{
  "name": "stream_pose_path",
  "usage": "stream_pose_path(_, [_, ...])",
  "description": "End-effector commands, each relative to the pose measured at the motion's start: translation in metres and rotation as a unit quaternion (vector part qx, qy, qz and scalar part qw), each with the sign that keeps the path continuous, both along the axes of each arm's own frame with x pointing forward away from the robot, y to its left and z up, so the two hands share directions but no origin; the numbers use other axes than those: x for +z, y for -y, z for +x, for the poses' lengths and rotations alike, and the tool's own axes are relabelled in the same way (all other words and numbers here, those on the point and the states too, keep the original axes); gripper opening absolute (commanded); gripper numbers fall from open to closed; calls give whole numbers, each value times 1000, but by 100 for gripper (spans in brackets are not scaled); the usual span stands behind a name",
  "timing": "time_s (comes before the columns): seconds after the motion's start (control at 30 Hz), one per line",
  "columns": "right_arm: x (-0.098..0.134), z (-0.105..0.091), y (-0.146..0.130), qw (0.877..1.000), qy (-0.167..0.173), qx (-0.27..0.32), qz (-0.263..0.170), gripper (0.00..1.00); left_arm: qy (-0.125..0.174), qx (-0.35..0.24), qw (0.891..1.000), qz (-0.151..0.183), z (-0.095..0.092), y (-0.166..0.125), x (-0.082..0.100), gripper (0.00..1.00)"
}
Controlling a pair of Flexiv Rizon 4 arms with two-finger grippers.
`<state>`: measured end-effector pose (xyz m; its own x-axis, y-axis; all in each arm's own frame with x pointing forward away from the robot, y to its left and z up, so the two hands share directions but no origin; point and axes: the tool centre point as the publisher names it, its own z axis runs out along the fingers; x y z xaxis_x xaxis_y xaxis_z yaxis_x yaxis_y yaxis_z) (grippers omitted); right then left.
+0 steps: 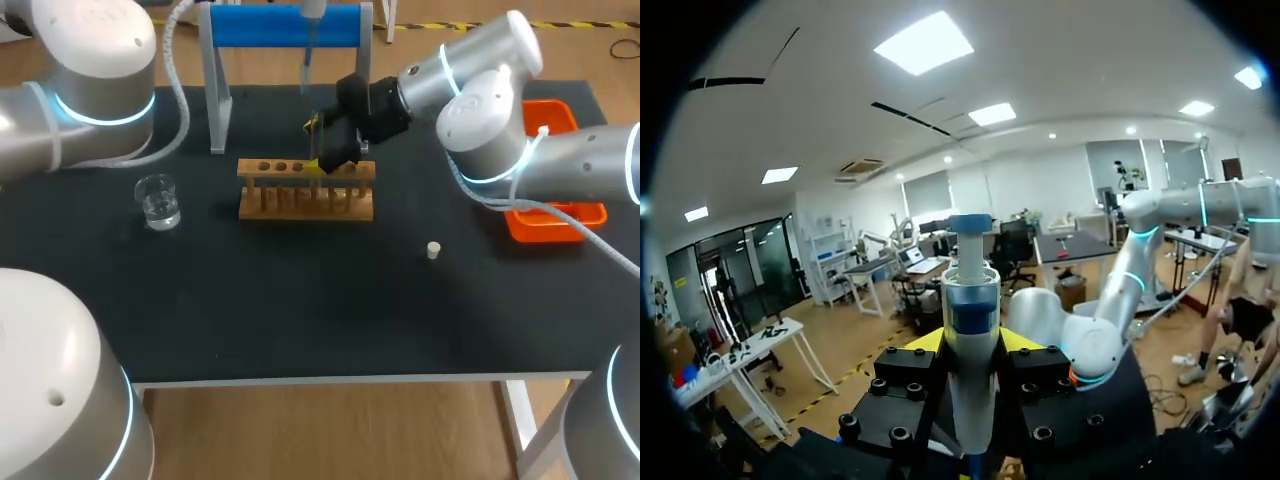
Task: Invert the test tube, pick up the pipette, mount the tip to pipette, aspirate from beaker and dispense into the tube, eject the tip, return the pipette, and cap with the stopper.
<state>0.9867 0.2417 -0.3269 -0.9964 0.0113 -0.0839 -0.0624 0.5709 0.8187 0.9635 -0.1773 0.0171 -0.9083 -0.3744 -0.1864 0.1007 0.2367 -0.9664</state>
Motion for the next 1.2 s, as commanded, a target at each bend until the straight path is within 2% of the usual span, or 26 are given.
stream_pose_path(0.03, [1,0,1,1000,-1,1,-2,100,-3,23,1000,16,-23,-42,4,0])
stream_pose_path(0.13, [1,0,1,1000,-1,1,-2,100,-8,39,999,17,-27,-70,-4,0])
stream_pose_path(0.27, [1,0,1,1000,-1,1,-2,100,-15,54,998,18,-44,-99,-22,0])
stream_pose_path(0.47, [1,0,1,1000,-1,1,-2,100,-22,53,998,10,-68,-117,-55,0])
stream_pose_path(0.63, [1,0,1,1000,-1,1,-2,100,-20,30,999,7,-85,-118,-76,0])
stream_pose_path(0.9, [1,0,1,1000,-1,1,-2,100,-9,-6,1000,-10,-105,-102,-94,0])
stream_pose_path(1.2, [1,0,1,1000,-1,1,-2,100,-24,-52,998,-20,-112,-69,-108,0])
